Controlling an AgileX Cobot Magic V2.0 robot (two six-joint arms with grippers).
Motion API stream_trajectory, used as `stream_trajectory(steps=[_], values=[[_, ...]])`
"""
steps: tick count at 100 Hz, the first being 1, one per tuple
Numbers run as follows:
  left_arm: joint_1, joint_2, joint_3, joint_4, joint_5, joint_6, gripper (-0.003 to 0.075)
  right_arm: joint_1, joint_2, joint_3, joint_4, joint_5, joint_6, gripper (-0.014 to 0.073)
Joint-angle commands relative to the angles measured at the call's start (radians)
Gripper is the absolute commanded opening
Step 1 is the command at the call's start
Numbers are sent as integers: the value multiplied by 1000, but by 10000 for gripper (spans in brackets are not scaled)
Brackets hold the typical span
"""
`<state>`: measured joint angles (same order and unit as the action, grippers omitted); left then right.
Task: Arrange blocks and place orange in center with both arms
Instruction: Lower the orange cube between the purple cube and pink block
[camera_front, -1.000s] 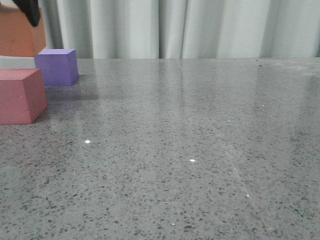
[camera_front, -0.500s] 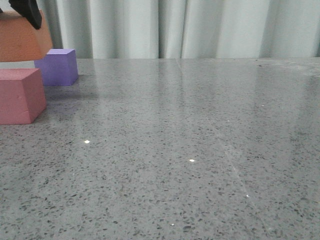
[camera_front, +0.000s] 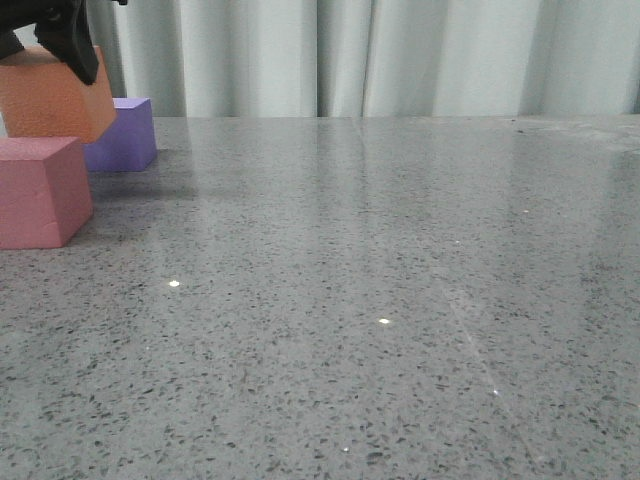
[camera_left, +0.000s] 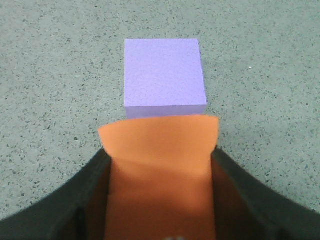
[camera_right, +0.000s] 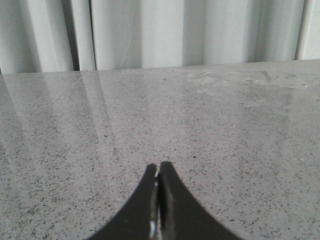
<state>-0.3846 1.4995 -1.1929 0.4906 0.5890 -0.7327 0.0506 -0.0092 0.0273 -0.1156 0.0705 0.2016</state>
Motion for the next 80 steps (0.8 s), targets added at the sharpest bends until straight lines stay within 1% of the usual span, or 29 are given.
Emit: stream_trajectory(steps=[1, 40, 80], values=[[-5, -25, -26, 7, -57, 0, 104, -9, -21, -14, -3, -88, -7, -67], [-5, 38, -26, 7, -57, 2, 104, -9, -21, -14, -3, -88, -7, -67], [-5, 56, -24, 18, -61, 2, 104, -9, -21, -14, -3, -88, -7, -67]])
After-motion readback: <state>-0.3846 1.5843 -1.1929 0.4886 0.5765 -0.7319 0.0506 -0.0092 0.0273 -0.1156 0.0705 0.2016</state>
